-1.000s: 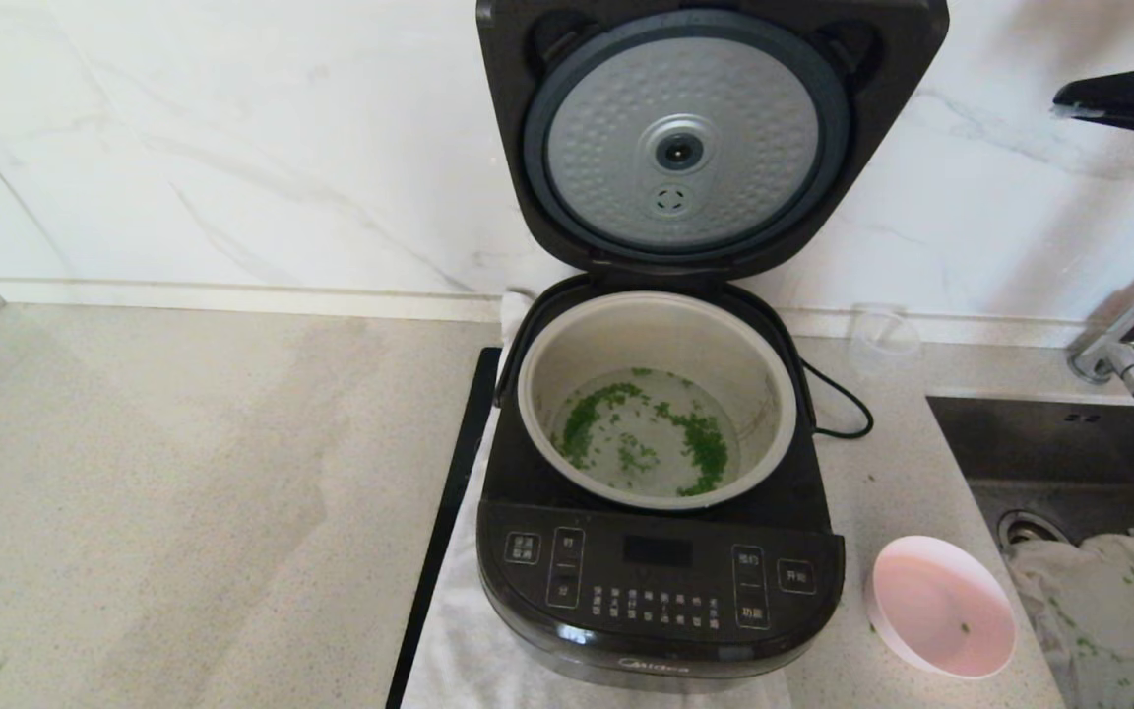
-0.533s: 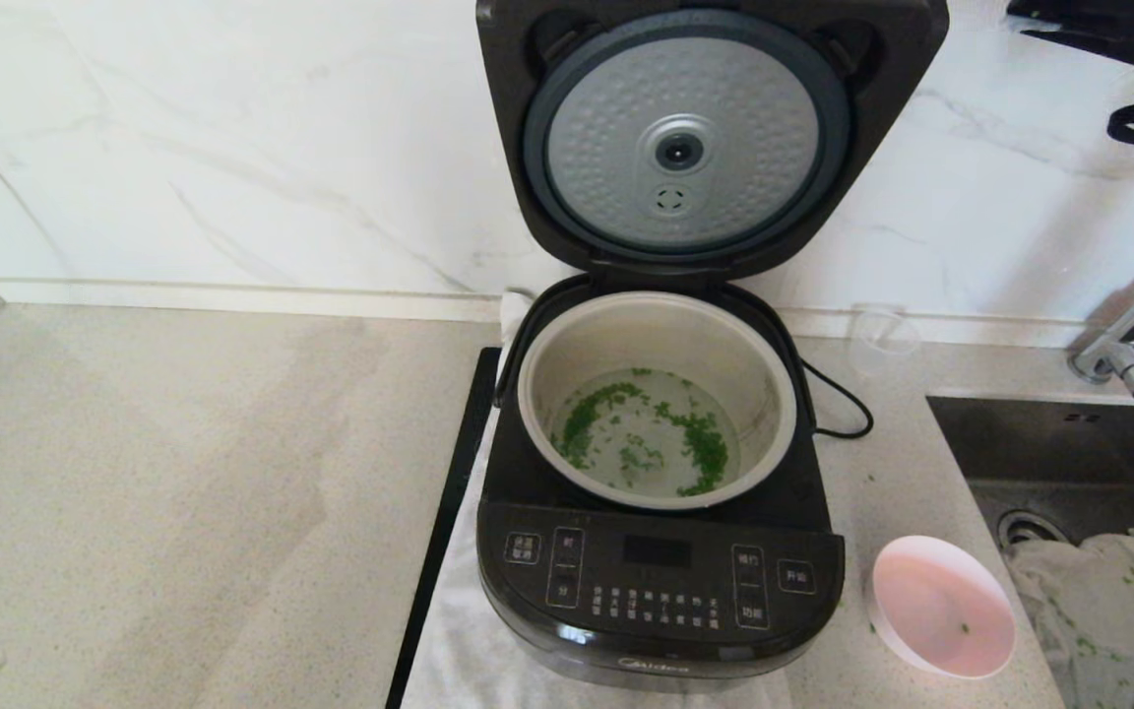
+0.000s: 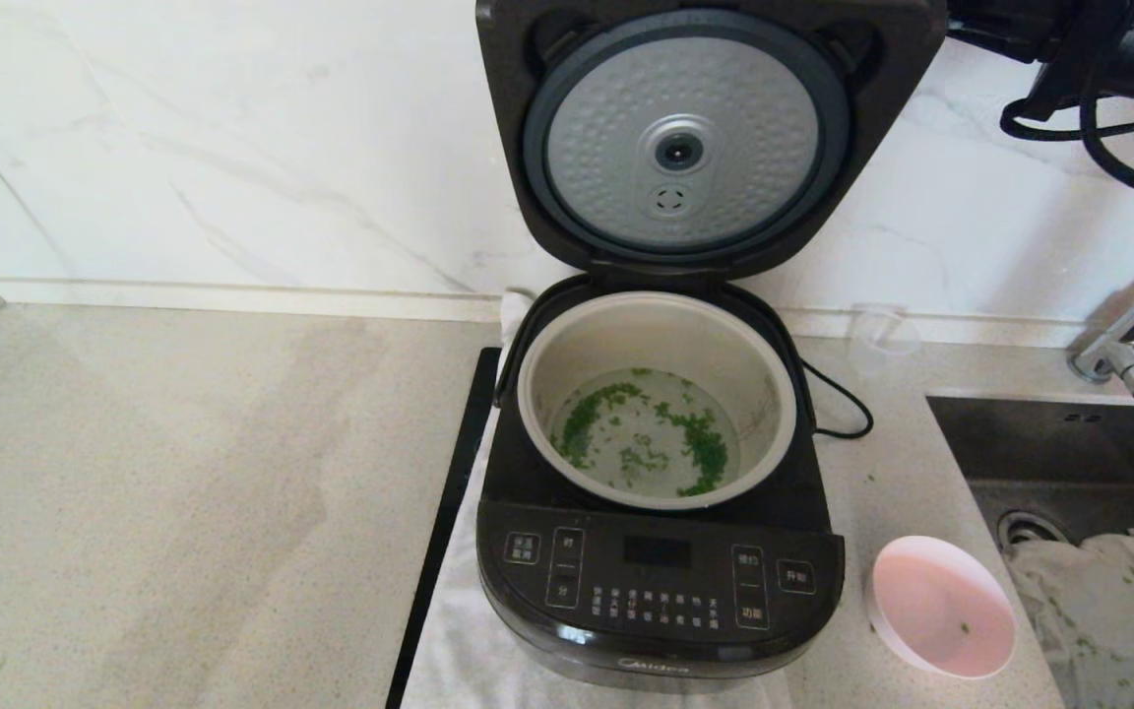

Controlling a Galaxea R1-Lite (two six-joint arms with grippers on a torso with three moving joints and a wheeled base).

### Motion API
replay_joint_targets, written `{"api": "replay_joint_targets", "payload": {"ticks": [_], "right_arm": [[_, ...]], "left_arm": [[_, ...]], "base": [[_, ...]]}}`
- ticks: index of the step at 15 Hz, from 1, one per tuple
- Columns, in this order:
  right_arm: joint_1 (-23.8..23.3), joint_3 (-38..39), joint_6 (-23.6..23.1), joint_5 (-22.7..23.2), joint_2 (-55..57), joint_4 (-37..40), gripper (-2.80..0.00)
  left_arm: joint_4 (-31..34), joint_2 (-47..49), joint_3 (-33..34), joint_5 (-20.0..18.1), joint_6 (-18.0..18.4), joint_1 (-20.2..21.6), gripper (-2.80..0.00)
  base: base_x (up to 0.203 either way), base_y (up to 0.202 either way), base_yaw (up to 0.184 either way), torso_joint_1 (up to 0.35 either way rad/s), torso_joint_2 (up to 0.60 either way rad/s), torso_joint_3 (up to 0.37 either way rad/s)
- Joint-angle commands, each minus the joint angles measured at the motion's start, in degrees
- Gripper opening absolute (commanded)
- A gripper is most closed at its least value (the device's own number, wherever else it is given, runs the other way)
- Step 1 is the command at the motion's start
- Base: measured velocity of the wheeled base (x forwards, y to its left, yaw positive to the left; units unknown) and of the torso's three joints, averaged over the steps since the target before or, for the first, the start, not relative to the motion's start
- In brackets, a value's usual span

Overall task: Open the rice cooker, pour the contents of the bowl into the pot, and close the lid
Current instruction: Close the rice cooker

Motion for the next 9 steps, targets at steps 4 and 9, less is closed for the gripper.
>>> {"api": "replay_joint_targets", "payload": {"ticks": [4,9], "right_arm": [[0.6,-0.9,0.2,0.3,3.1,-1.5,-2.80],[2.5,-0.9,3.0,1.2,2.5,-3.0,-2.80]], "left_arm": [[0.0,-0.1,0.0,0.0,0.0,0.0,-2.80],[0.0,-0.1,0.0,0.0,0.0,0.1,-2.80]], "base": [[0.000,0.000,0.000,0.000,0.00,0.000],[0.000,0.000,0.000,0.000,0.00,0.000]]}}
